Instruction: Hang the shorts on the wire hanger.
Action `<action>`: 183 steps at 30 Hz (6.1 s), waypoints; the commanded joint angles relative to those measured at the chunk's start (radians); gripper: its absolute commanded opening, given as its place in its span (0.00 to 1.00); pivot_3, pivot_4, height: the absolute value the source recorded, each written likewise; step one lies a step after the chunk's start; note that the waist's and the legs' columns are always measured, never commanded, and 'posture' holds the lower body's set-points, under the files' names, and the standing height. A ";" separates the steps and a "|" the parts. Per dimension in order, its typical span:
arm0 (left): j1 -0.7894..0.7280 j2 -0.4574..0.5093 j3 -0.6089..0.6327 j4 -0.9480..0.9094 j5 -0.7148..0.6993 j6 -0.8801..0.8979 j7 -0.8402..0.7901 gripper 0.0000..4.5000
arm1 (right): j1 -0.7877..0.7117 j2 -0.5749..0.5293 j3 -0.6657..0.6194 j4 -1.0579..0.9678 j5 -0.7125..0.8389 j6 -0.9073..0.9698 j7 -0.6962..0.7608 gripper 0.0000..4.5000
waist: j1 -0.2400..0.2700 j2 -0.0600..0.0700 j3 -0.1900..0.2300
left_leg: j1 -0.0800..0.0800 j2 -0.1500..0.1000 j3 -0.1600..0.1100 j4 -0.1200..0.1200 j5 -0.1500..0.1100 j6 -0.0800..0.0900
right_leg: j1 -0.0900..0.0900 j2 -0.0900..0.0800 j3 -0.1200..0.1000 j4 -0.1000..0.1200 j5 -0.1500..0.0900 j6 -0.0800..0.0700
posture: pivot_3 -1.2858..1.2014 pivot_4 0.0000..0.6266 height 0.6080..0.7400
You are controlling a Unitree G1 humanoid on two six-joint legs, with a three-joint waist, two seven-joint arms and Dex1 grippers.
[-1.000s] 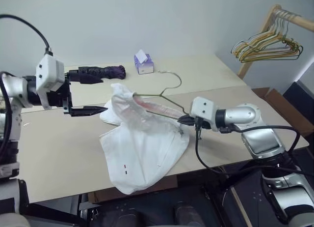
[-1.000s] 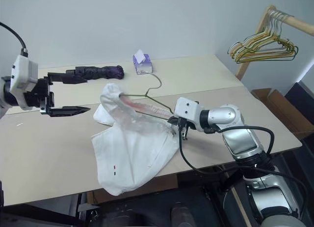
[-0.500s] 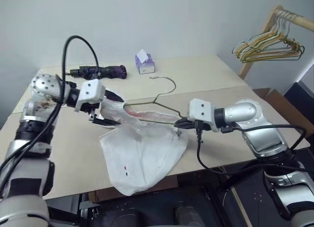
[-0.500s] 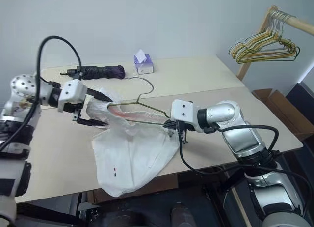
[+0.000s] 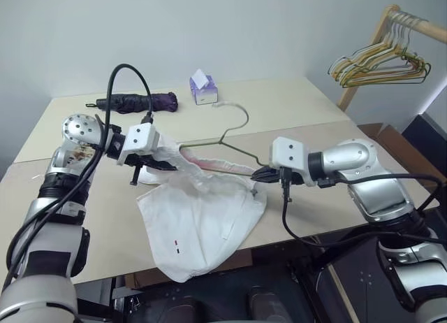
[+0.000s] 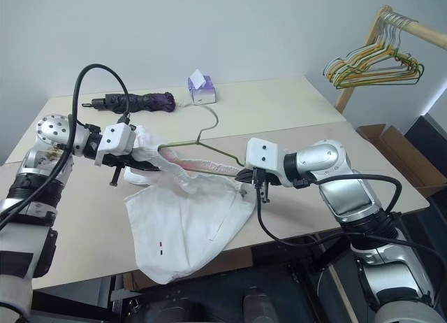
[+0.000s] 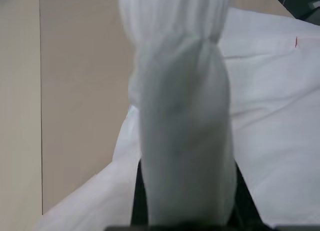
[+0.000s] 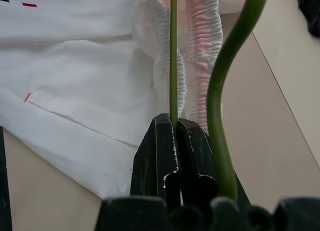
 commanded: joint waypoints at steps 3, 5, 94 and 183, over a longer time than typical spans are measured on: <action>0.002 0.011 0.043 -0.053 -0.024 0.072 -0.001 0.00 | -0.018 -0.021 -0.023 -0.044 0.028 -0.031 0.020 0.06 | -0.001 0.000 0.000 | 0.000 0.000 0.000 0.000 0.000 0.000 | 0.000 0.000 0.000 0.000 0.000 0.000 | 0.45 0.00 1.00; 0.016 0.023 0.048 -0.079 -0.035 0.104 -0.003 0.00 | -0.006 -0.046 -0.039 -0.037 0.030 -0.059 0.034 0.17 | -0.002 0.000 0.000 | 0.000 0.000 0.000 0.000 0.000 0.000 | 0.000 0.000 0.000 0.000 0.000 0.000 | 0.46 0.00 1.00; 0.266 0.043 0.083 -0.186 0.077 0.040 0.242 0.00 | 0.079 0.090 -0.133 0.082 0.147 0.030 -0.187 0.67 | 0.008 -0.001 -0.001 | 0.005 -0.002 -0.003 0.000 0.000 0.000 | 0.006 -0.004 -0.003 0.001 0.001 0.001 | 0.45 0.01 1.00; 0.177 -0.033 0.083 -0.209 0.057 0.173 0.264 0.00 | 0.063 0.029 -0.146 -0.049 0.159 0.218 -0.292 0.01 | -0.030 -0.001 -0.001 | 0.000 -0.003 -0.006 0.001 0.000 0.000 | 0.002 -0.006 -0.004 0.001 0.001 0.002 | 0.44 0.00 1.00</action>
